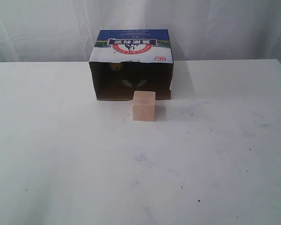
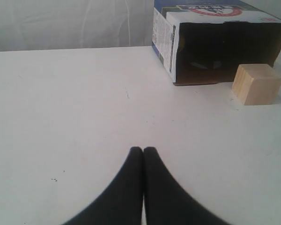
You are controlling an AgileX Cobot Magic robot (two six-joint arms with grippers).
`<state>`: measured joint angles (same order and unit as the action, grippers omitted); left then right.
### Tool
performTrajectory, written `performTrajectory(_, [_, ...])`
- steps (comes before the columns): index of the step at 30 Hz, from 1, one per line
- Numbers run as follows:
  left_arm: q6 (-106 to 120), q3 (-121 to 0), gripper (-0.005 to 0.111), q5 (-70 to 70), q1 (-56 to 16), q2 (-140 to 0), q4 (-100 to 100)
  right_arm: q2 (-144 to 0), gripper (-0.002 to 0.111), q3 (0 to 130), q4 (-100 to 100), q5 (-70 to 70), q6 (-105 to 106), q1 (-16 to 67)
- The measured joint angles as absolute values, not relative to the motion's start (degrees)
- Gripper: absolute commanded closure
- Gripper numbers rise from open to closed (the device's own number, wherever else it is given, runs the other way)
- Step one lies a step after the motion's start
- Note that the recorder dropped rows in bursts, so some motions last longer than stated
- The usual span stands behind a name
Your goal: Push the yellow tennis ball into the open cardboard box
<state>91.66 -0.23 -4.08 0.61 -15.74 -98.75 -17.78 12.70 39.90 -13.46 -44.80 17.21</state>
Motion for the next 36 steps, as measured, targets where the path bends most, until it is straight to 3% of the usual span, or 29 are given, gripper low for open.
performTrajectory(8, [91.7, -0.2, 0.107, -4.0, 0.6, -15.7, -98.8, -15.3, 0.108, 12.7, 39.9, -15.1, -44.9, 15.9])
performTrajectory(13, [91.7, -0.2, 0.107, -4.0, 0.7, -15.7, -98.8, -2.5, 0.108, 12.7, 40.4, -15.1, -38.3, 6.9])
performTrajectory(17, [91.7, -0.2, 0.107, -3.9, 0.7, -15.7, -98.8, -0.3, 0.108, 12.7, 40.5, -11.1, -33.8, -0.1])
performTrajectory(28, [91.7, -0.2, 0.107, -3.8, 0.7, -15.6, -98.8, -0.3, 0.108, 6.9, 35.7, -12.4, -32.6, -0.9])
performTrajectory(36, [91.7, -0.2, 0.107, -3.8, 0.7, -15.6, -98.8, -0.3, 0.108, 0.2, 12.7, -19.1, -8.0, -1.0])
